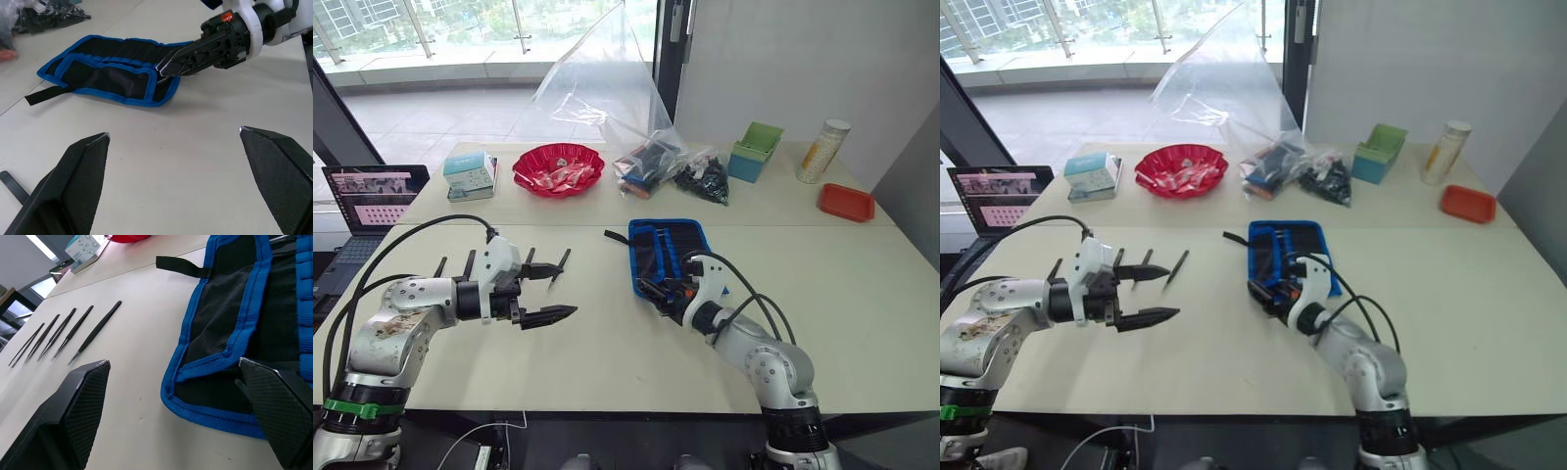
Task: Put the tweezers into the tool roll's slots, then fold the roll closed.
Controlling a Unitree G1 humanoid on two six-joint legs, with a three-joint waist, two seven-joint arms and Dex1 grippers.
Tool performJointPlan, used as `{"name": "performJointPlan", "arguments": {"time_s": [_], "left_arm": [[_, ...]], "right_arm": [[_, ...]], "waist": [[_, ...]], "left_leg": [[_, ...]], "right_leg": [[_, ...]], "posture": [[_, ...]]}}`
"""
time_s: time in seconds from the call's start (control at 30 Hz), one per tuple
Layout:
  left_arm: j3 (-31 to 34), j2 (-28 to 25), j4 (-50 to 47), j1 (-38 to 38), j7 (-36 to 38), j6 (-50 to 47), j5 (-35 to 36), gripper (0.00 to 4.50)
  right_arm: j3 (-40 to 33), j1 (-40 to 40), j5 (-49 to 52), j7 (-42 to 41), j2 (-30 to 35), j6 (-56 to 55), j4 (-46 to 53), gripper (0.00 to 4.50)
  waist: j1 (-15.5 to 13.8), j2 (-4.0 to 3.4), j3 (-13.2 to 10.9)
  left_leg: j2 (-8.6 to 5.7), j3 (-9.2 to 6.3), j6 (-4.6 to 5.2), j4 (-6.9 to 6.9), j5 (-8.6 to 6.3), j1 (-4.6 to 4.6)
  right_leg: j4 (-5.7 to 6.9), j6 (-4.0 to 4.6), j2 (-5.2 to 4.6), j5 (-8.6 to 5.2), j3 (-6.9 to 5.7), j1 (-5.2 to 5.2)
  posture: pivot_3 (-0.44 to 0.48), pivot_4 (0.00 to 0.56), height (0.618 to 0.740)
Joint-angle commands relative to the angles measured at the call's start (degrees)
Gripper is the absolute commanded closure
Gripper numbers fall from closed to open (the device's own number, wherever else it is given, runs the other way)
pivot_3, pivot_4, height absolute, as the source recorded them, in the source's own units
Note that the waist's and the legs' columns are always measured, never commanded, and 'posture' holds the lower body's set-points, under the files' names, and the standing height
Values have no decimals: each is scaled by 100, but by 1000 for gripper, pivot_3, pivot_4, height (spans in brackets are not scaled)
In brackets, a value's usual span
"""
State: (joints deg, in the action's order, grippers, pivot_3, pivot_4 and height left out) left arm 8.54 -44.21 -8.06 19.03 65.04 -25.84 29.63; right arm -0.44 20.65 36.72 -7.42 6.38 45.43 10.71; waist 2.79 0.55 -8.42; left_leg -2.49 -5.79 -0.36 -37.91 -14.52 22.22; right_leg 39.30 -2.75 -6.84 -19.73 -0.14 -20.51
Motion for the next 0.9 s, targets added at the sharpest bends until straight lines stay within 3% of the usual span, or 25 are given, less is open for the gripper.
{"name": "performJointPlan", "arguments": {"time_s": [0.03, 0.47, 0.6, 0.9], "left_arm": [[197, -131, -129, -80, 0, 38, 94, 0], [266, -264, -255, -264, -226, -102, 75, 0], [275, -300, -303, -348, -231, -75, 52, 0], [246, -302, -264, -338, -236, -28, 29, 0]], "right_arm": [[-125, 214, -162, -66, -61, -274, -155, 43], [-329, 574, -195, -122, -494, -309, -638, 43], [-360, 651, -255, -117, -625, -316, -792, 1156], [-562, 711, -273, -140, -656, -295, -909, 4209]], "waist": [[2, 0, 0], [71, 0, 0], [113, 0, 0], [118, 0, 0]], "left_leg": [[-1, 0, 0, 0, 0, -1], [17, 3, -1, 6, 1, 2], [21, 3, -3, 11, 1, 3], [19, 6, -3, 11, 2, 13]], "right_leg": [[1, 0, 0, 0, 3, -1], [4, 0, 43, 0, 88, -16], [14, 0, 47, 0, 92, -27], [41, 0, 45, 0, 104, -52]], "posture": [[0, 150, 740], [0, 150, 740], [0, 150, 740], [0, 150, 740]]}}
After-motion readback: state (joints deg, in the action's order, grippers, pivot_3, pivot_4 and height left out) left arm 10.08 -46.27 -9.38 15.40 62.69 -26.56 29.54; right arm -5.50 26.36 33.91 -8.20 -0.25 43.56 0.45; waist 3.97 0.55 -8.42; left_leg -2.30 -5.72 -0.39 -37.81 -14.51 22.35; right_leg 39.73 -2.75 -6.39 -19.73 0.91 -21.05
